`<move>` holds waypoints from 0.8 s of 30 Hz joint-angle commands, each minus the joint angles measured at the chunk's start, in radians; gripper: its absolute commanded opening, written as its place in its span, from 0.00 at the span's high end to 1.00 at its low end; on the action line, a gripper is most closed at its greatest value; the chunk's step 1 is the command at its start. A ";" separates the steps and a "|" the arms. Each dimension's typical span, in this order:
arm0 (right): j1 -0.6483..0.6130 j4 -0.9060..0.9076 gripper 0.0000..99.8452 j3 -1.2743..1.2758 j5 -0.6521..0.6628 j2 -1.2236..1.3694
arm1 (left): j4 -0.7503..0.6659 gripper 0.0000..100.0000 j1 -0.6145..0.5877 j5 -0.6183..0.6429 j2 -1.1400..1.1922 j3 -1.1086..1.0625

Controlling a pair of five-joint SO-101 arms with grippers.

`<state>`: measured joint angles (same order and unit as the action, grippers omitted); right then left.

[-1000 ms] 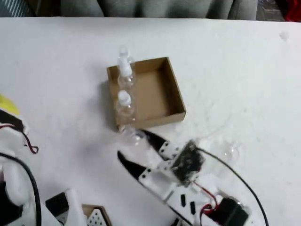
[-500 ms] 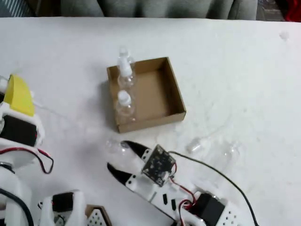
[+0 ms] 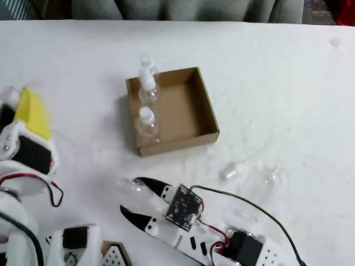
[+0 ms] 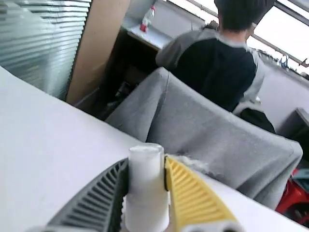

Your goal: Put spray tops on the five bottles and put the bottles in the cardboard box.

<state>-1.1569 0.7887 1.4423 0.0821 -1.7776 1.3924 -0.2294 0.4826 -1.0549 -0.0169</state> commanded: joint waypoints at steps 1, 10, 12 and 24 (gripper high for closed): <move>-0.012 -0.056 0.98 0.012 0.006 -0.008 | -0.011 0.98 0.077 -0.012 -0.056 -0.077; -0.012 -0.065 0.98 0.023 0.003 -0.008 | -0.129 0.98 0.090 0.037 -0.225 -0.296; -0.012 -0.065 0.98 0.023 0.002 -0.008 | -0.132 0.98 0.090 0.037 -0.239 -0.311; -0.012 -0.064 0.98 0.025 0.002 -0.008 | -0.173 0.98 0.088 0.038 -0.237 -0.265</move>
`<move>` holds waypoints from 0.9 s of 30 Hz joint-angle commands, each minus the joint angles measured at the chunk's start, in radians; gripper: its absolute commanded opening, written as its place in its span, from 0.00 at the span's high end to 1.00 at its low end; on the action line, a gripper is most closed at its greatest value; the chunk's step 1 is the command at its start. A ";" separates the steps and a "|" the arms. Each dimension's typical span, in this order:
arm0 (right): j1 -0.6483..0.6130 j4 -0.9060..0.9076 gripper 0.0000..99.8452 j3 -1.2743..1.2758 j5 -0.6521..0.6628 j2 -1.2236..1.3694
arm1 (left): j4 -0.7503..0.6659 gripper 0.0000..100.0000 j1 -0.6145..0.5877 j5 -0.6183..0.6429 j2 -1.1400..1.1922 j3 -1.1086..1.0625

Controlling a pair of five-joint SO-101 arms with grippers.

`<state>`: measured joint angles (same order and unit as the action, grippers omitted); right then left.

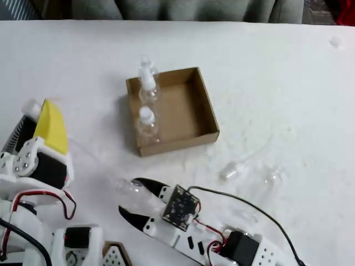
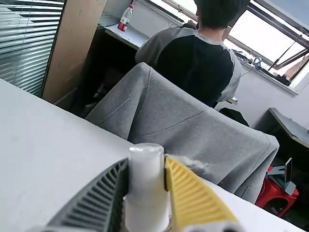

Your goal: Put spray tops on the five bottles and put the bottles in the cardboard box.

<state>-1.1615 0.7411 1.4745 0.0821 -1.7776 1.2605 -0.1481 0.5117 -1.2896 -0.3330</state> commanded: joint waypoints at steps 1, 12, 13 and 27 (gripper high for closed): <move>-0.007 -0.016 0.98 -0.008 0.003 -0.008 | -0.041 0.98 0.007 0.009 -0.002 0.068; -0.007 -0.021 0.98 -0.008 0.002 -0.008 | 0.000 0.98 0.015 0.044 -0.010 0.040; -0.007 -0.021 0.98 -0.008 0.002 -0.008 | -0.002 0.98 0.015 0.048 -0.010 0.032; -0.007 -0.024 0.98 -0.011 0.002 -0.008 | 0.035 0.98 0.119 0.044 -0.010 -0.075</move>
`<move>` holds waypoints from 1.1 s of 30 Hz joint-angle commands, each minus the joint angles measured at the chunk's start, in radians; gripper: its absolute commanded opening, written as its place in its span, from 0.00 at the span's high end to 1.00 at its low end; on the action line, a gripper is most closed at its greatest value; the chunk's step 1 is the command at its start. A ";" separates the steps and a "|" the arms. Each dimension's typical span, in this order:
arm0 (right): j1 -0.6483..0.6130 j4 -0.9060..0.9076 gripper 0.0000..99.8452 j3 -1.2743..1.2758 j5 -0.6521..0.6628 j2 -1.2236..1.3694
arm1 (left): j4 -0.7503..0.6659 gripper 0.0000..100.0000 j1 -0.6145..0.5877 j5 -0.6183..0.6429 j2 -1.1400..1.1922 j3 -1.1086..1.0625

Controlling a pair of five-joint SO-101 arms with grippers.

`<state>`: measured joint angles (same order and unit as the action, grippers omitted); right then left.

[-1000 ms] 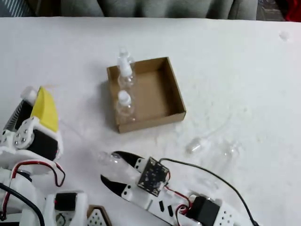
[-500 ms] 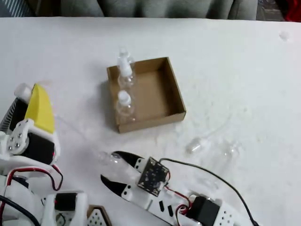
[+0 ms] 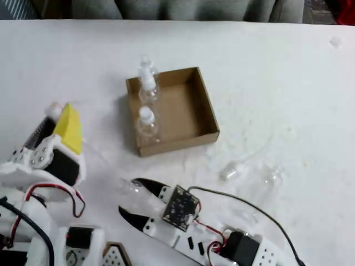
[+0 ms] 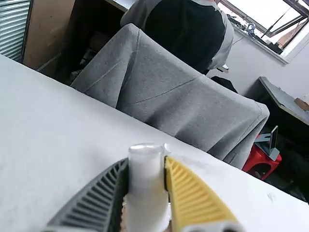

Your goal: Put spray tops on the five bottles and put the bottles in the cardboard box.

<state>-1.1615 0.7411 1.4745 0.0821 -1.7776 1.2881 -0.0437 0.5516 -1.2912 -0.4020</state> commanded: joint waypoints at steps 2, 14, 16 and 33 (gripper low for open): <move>-0.007 -0.024 0.98 -0.011 0.002 -0.008 | 0.018 0.98 0.016 0.005 -0.008 -0.008; -0.005 -0.024 0.98 -0.014 0.002 -0.008 | 0.115 0.98 0.125 0.005 -0.056 -0.015; -0.005 -0.024 0.98 -0.014 0.002 -0.008 | 0.117 0.98 0.125 0.003 -0.101 -0.018; -0.007 -0.018 0.98 -0.014 0.002 -0.008 | 0.126 0.98 0.231 0.003 -0.153 -0.124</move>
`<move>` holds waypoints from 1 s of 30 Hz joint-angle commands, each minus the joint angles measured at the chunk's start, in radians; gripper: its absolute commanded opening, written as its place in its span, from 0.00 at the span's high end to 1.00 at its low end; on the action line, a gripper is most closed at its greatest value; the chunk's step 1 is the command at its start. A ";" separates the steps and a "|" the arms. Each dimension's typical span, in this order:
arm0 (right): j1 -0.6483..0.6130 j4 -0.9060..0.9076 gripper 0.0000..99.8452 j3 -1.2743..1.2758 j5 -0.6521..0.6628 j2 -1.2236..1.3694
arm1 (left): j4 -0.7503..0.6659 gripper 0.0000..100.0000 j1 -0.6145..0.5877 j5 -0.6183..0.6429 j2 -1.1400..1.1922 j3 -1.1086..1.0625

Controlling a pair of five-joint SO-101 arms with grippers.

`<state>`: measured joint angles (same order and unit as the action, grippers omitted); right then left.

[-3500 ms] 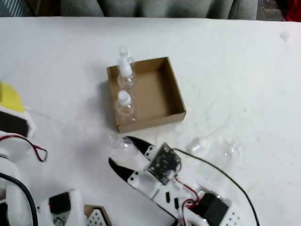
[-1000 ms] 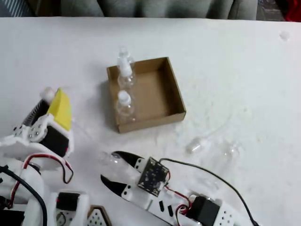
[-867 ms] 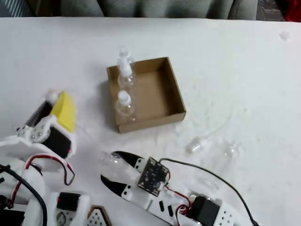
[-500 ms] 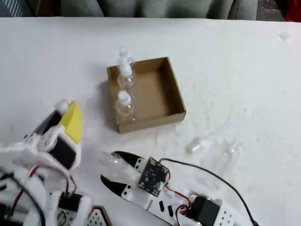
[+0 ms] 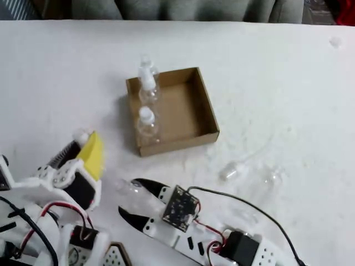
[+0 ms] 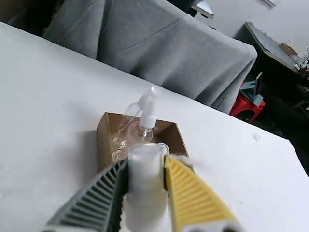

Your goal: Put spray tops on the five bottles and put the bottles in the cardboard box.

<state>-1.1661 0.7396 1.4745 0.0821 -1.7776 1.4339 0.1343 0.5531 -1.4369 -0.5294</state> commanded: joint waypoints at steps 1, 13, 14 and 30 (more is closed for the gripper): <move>-0.001 -0.016 0.98 -0.014 0.002 -0.008 | -0.020 0.98 0.053 0.002 -0.007 -0.002; 0.004 -0.016 0.98 -0.012 0.002 -0.016 | 0.008 0.98 0.065 0.000 -0.007 -0.005; 0.004 -0.016 0.98 -0.012 0.002 -0.016 | 0.009 0.98 0.071 0.000 -0.007 -0.005; 0.044 -0.038 0.98 -0.014 -0.041 -0.016 | -0.147 0.98 0.096 -0.055 -0.239 -0.235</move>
<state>-1.1354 0.7304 1.4745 0.0499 -1.7776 1.3587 0.2156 0.5132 -1.5980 -0.7227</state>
